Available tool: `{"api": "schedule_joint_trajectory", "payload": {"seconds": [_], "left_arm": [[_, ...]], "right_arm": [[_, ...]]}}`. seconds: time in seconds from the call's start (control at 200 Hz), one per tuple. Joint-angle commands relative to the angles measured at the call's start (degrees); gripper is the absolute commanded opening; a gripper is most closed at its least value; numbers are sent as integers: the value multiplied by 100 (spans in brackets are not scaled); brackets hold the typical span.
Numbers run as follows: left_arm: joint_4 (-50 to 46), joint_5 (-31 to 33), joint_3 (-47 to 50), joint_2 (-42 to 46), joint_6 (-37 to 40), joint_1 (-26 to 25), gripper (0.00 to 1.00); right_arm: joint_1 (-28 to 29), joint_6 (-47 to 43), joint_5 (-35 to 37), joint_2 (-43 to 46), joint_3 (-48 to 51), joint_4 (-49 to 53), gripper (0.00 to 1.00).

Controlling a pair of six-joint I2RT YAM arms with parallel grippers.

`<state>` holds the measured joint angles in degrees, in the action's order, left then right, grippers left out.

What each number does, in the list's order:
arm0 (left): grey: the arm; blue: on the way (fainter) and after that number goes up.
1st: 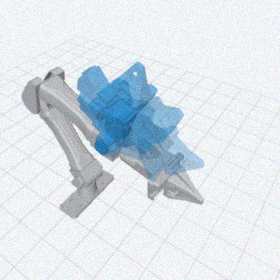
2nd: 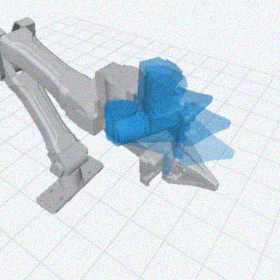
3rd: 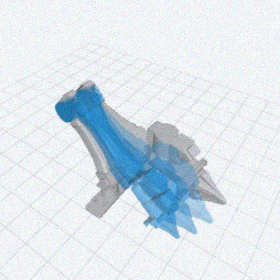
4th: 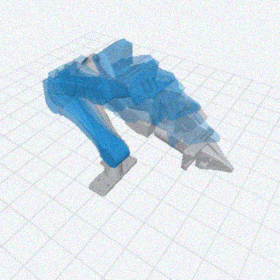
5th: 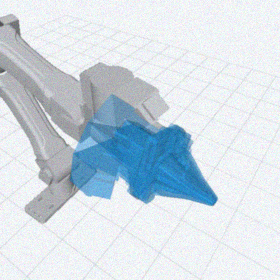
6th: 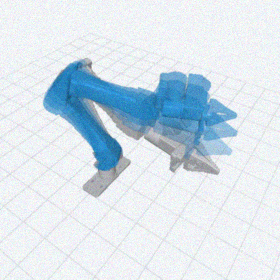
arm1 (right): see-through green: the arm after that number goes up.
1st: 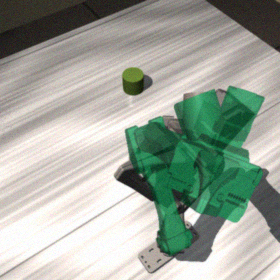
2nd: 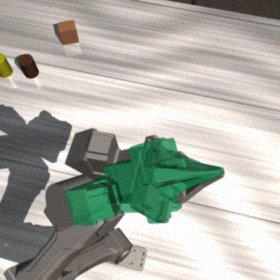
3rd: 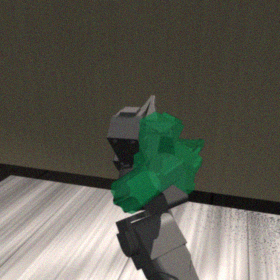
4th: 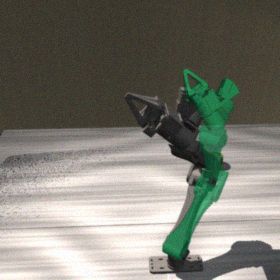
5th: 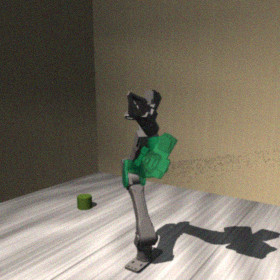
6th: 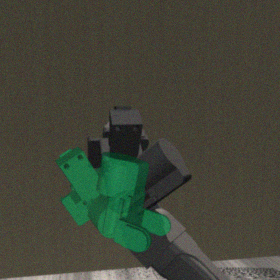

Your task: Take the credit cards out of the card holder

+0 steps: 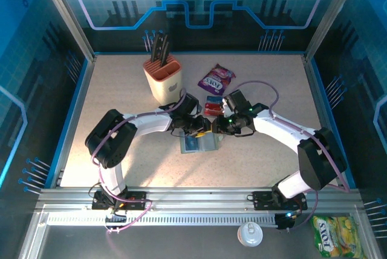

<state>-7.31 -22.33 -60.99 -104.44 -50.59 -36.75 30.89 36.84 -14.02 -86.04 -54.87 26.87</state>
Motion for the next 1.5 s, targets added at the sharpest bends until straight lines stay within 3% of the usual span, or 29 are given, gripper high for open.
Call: {"api": "schedule_joint_trajectory", "payload": {"seconds": [0.0,0.96,1.496], "left_arm": [[-79,-13,-121,303,170,-54,36],[68,584,2069,2107,-171,645,26],[138,459,2140,1729,-199,671,10]], "right_arm": [[35,-73,-264,-45,-207,-54,29],[865,236,-863,-1635,-1081,-550,29],[871,218,-856,-1730,-921,-637,29]]}}
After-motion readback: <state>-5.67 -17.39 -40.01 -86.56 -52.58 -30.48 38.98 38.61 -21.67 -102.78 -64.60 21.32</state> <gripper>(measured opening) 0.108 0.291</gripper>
